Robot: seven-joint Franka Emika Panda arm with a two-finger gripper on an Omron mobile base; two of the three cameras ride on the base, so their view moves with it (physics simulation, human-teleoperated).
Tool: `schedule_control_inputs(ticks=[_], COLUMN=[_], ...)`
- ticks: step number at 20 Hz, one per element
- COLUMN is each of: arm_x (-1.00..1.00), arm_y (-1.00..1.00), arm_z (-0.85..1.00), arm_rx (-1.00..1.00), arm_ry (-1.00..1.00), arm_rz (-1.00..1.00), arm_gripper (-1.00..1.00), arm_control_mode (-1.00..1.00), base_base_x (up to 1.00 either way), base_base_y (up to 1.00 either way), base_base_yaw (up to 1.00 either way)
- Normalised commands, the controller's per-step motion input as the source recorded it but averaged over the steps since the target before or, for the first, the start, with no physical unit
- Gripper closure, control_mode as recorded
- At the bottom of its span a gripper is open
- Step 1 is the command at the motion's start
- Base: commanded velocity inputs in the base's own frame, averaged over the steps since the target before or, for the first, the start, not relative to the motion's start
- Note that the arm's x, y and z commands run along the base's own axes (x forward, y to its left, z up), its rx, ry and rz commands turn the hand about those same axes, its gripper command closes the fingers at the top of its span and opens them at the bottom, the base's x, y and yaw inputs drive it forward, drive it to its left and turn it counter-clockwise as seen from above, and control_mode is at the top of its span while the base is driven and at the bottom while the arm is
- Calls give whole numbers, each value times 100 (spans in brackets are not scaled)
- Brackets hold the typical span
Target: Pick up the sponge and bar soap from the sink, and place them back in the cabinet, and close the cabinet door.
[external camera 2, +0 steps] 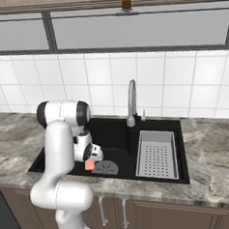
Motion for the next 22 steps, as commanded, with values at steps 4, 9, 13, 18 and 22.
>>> schedule_control_inputs(ticks=[4, 9, 13, 18, 22], arm_x=[14, 20, 16, 13, 9], arm_y=[8, 8, 4, 2, 3], arm_z=[-23, -21, -21, -19, -20], arm_rx=[0, 0, 0, 0, 0], arm_ry=[2, 2, 1, 1, 3], arm_rz=[0, 0, 0, 0, 0], arm_gripper=[-100, -100, -100, -100, -100], arm_control_mode=[-100, -100, -100, -100, -100], base_base_x=[0, 0, 0, 0, 0], base_base_y=[0, 0, 0, 0, 0], base_base_yaw=[0, 0, 0, 0, 0])
